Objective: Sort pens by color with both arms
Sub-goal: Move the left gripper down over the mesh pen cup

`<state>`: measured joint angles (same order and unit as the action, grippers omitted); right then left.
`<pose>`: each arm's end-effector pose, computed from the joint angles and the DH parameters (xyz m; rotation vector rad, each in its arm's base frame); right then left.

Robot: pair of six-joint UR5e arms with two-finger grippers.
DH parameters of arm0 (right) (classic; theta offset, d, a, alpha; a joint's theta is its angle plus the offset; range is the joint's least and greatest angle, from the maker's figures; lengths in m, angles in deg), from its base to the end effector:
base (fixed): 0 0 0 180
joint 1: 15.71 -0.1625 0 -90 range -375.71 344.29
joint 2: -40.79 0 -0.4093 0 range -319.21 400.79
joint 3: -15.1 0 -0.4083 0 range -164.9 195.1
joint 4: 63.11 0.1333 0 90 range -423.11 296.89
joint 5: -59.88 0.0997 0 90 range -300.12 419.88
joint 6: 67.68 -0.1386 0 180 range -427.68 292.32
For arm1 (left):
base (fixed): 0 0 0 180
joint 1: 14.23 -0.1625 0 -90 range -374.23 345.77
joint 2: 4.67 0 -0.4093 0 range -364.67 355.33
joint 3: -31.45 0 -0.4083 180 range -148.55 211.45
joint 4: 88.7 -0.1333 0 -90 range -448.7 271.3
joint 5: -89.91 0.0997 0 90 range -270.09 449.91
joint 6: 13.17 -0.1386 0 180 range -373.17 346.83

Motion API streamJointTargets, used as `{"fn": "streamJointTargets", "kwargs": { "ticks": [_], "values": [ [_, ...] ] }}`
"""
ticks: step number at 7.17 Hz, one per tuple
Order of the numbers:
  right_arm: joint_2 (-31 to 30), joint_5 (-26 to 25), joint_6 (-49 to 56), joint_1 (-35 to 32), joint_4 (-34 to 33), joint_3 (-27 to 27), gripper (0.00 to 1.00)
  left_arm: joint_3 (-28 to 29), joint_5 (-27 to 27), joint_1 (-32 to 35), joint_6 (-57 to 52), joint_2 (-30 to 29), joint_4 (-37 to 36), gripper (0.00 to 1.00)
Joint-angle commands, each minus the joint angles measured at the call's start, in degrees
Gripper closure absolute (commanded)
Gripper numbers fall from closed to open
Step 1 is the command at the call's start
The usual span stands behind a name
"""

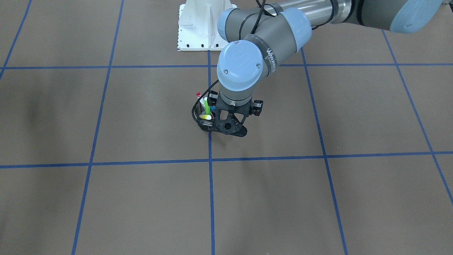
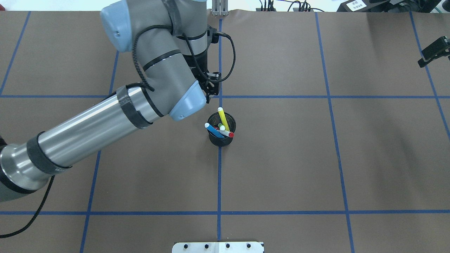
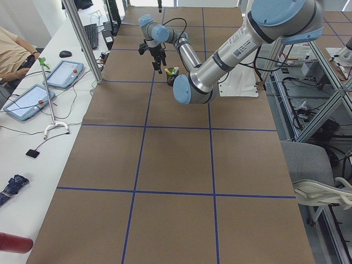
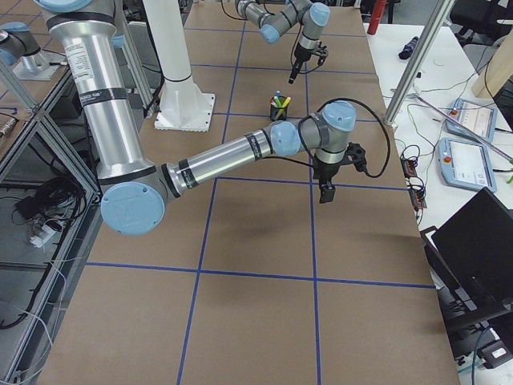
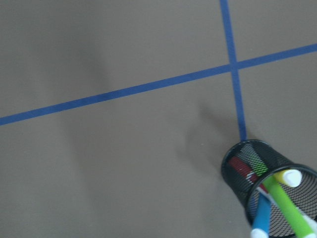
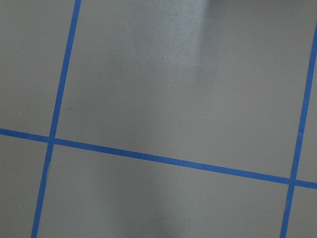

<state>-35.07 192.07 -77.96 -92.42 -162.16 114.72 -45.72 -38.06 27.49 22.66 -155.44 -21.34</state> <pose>-0.0979 -0.5895 0.4689 0.0903 -0.7672 -0.1444 0.5409 -0.5466 0.1154 -0.1214 0.7722 0.3524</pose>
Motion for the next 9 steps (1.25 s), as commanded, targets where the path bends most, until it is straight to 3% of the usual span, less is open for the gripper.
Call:
{"fn": "streamJointTargets", "kwargs": {
  "ticks": [1, 6, 9],
  "values": [
    [-0.07, 0.0, 0.09, 0.07, 0.0, -0.21, 0.0, 3.77, -0.18, -1.9, -1.46, -2.16, 0.05, 0.28],
    [-0.07, 0.0, 0.09, 0.16, 0.0, -0.39, 0.0, 4.48, -0.27, -4.19, -2.17, -1.9, -0.21, 0.43],
    [-0.16, 0.0, 0.09, 0.24, 0.0, -0.39, 0.0, 5.18, -0.27, -4.27, -2.17, -1.99, -0.21, 0.45]
  ]
}}
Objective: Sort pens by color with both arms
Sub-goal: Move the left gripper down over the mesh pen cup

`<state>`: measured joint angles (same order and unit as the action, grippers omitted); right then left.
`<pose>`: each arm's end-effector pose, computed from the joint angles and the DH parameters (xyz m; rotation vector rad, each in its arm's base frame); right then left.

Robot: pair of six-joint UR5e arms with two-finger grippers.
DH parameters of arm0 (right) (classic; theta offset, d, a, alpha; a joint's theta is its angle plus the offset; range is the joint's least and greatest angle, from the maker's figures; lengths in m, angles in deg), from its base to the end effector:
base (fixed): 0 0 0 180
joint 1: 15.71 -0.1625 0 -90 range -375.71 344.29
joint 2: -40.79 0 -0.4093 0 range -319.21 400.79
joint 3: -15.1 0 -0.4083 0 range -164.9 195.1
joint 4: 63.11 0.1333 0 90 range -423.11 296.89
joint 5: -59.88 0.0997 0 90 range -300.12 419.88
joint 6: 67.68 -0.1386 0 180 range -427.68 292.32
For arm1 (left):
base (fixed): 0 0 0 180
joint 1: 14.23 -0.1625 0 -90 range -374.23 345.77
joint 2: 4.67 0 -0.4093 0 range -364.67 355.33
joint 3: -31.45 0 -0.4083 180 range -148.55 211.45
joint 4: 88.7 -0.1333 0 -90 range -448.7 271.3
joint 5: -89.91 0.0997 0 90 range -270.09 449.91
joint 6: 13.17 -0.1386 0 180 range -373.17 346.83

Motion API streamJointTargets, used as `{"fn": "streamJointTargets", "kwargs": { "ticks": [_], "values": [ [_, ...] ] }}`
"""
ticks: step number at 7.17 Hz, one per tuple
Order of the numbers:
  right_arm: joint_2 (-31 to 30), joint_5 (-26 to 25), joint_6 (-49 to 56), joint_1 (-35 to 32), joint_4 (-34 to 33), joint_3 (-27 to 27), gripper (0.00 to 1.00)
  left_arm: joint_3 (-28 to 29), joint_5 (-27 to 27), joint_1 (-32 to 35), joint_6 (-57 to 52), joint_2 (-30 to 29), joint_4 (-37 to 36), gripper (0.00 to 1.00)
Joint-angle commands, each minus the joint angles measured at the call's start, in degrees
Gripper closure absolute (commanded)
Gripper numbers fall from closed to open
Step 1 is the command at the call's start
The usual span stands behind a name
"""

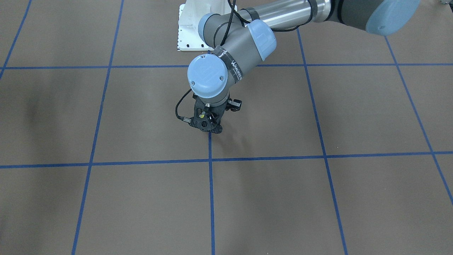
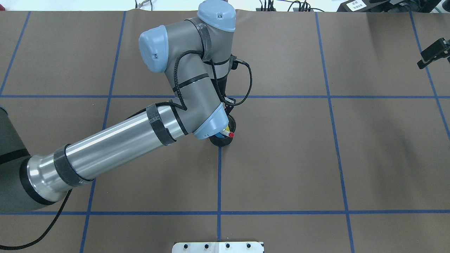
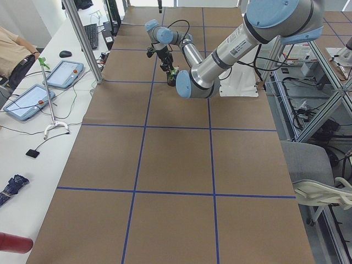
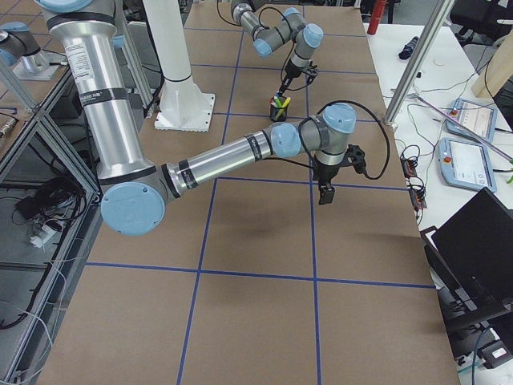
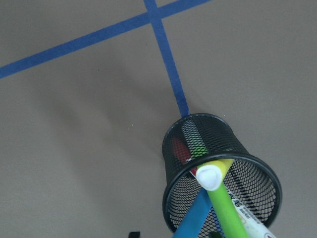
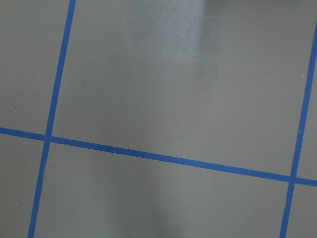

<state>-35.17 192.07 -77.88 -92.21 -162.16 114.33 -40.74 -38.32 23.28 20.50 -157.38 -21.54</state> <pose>-0.1001 -0.5892 0.4733 0.0814 -0.7660 -0.1461 0.5947 -0.5165 0.1254 -0.1808 0.7401 0.4410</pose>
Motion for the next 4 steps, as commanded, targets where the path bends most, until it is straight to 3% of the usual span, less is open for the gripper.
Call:
{"fn": "streamJointTargets", "kwargs": {
  "ticks": [1, 4],
  "values": [
    [-0.06, 0.0, 0.0, 0.03, 0.0, -0.18, 0.0, 0.11, 0.0, -0.5, -0.01, 0.04, -0.01, 0.46],
    [-0.06, 0.0, 0.0, 0.03, 0.0, -0.27, 0.0, 0.11, 0.0, -1.04, -0.01, 0.31, -0.1, 0.48]
  ]
}}
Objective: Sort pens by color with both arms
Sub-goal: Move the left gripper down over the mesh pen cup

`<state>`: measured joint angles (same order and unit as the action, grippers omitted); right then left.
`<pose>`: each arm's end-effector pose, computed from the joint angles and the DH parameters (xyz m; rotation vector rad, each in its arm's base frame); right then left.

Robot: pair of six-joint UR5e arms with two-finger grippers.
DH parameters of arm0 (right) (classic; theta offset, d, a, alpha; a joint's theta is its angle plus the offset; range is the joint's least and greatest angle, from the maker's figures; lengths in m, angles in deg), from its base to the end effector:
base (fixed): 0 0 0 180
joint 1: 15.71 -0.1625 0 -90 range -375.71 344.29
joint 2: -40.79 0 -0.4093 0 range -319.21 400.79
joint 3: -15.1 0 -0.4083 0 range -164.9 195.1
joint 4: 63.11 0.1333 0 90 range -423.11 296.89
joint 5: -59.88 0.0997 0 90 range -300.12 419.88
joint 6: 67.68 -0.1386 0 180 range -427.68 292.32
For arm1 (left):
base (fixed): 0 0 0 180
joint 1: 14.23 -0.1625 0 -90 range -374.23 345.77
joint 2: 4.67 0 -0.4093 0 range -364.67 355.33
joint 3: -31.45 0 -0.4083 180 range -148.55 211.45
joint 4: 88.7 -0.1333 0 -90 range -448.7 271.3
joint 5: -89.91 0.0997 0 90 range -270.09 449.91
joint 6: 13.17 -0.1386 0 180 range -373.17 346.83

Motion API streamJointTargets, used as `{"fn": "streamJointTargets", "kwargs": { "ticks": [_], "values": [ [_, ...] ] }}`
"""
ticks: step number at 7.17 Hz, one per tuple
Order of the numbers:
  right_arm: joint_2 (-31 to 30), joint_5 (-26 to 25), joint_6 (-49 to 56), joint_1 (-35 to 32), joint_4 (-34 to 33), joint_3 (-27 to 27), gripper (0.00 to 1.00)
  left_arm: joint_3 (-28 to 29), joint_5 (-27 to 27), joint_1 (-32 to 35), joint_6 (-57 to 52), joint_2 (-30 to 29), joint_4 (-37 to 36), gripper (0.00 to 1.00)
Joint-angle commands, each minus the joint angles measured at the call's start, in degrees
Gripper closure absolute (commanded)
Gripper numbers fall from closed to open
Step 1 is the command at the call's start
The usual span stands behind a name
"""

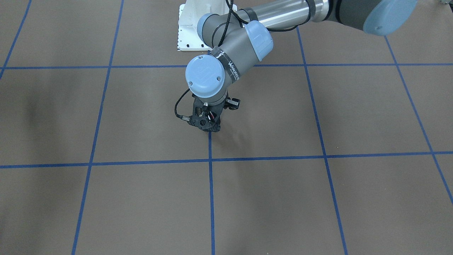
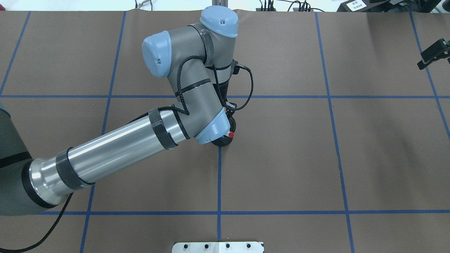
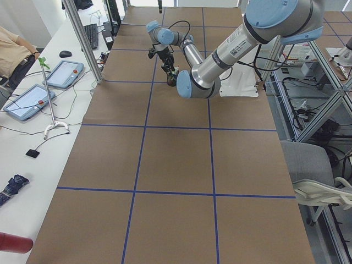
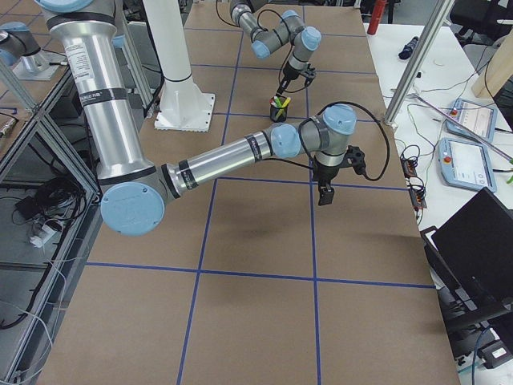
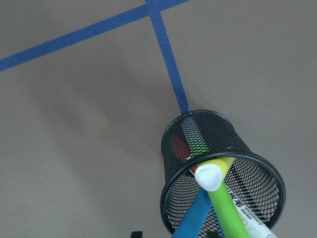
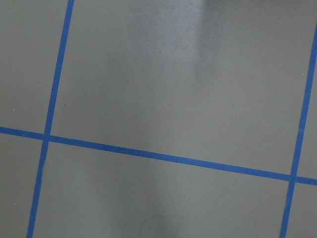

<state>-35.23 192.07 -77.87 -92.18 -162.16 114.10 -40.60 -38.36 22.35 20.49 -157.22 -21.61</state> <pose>-0.1004 -0.5891 0.4759 0.0765 -0.7651 -0.1449 0.6035 -0.5070 0.1288 -0.1921 0.7355 0.4547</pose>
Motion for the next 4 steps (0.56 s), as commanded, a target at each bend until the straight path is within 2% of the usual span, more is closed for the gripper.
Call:
{"fn": "streamJointTargets", "kwargs": {
  "ticks": [1, 4],
  "values": [
    [0.0, 0.0, 0.0, 0.0, 0.0, -0.03, 0.0, -0.02, -0.05, -0.1, 0.0, 0.23, -0.03, 0.49],
    [0.0, 0.0, 0.0, 0.0, 0.0, -0.03, 0.0, -0.11, -0.05, -0.1, 0.0, 0.23, -0.03, 0.55]
  ]
}}
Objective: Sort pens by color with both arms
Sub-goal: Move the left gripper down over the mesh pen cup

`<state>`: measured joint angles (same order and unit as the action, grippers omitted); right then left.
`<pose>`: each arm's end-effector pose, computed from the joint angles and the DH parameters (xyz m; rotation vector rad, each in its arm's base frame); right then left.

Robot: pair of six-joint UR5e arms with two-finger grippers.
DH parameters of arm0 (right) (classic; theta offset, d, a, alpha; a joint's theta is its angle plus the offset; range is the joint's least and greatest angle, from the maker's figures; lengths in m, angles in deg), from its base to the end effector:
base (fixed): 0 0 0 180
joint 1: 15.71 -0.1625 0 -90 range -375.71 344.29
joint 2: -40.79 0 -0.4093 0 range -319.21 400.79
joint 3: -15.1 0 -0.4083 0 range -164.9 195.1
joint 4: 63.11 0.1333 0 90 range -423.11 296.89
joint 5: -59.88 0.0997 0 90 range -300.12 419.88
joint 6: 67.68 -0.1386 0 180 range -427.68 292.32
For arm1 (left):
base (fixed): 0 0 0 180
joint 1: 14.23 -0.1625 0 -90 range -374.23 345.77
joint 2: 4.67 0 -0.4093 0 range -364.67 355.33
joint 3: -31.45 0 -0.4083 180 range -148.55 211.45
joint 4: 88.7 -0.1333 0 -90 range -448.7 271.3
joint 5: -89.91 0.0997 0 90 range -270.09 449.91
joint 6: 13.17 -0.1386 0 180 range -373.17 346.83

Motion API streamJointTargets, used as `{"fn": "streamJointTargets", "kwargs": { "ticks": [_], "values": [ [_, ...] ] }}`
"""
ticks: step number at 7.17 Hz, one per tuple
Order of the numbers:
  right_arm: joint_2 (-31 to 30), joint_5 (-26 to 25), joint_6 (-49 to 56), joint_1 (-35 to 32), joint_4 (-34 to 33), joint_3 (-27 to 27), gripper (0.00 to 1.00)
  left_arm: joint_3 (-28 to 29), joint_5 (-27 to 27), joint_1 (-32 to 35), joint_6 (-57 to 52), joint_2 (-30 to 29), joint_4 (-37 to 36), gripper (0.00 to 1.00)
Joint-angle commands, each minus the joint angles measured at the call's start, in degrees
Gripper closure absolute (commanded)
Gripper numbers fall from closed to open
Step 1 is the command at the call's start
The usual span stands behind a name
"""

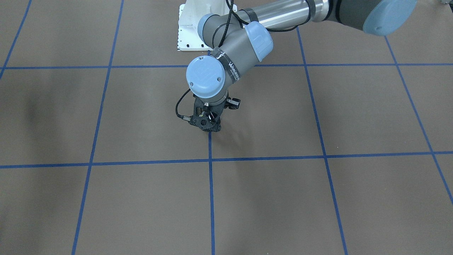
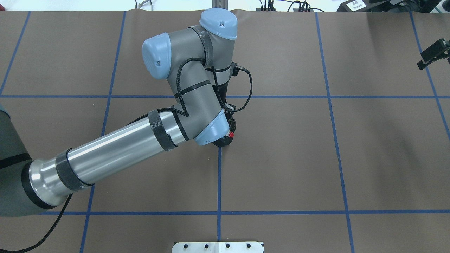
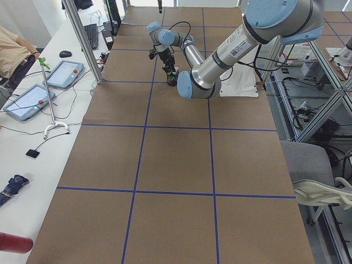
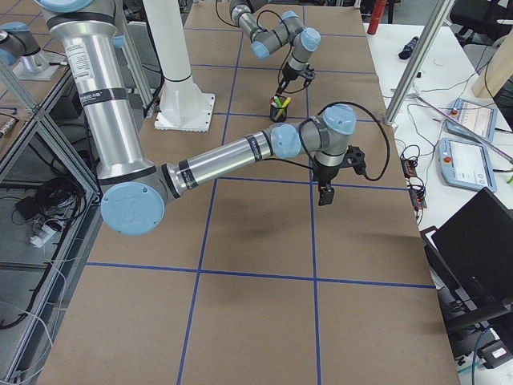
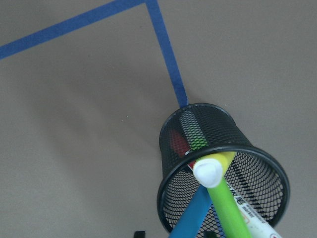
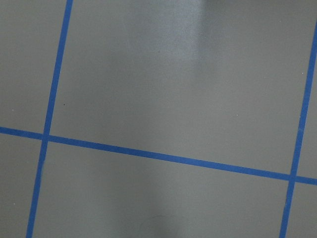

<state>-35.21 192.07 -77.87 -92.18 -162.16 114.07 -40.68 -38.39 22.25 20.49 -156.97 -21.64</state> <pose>-0.1004 -0.5893 0.4760 0.0764 -0.7651 -0.1448 0.6043 -0.5058 0.1316 -0.1956 0.7334 0.4553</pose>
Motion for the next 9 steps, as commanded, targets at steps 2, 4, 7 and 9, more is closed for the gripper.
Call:
{"fn": "streamJointTargets", "kwargs": {
  "ticks": [2, 4, 7, 9],
  "values": [
    [-0.02, 0.0, 0.0, 0.09, 0.0, 0.0, 0.0, -0.29, -0.02, 0.0, 0.0, -0.02, -0.09, 0.61],
    [-0.02, 0.0, 0.0, 0.09, 0.0, 0.0, 0.0, -1.0, -0.02, 0.0, 0.0, -0.46, -1.49, 0.73],
    [-0.02, 0.0, 0.0, 0.09, 0.0, 0.0, 0.0, -3.27, -0.02, 0.08, 0.0, -0.29, -2.63, 1.0],
    [-0.02, 0.0, 0.0, 0.09, 0.0, 0.0, 0.0, -8.01, -0.02, 0.08, 0.0, 0.33, -6.05, 1.0]
  ]
}}
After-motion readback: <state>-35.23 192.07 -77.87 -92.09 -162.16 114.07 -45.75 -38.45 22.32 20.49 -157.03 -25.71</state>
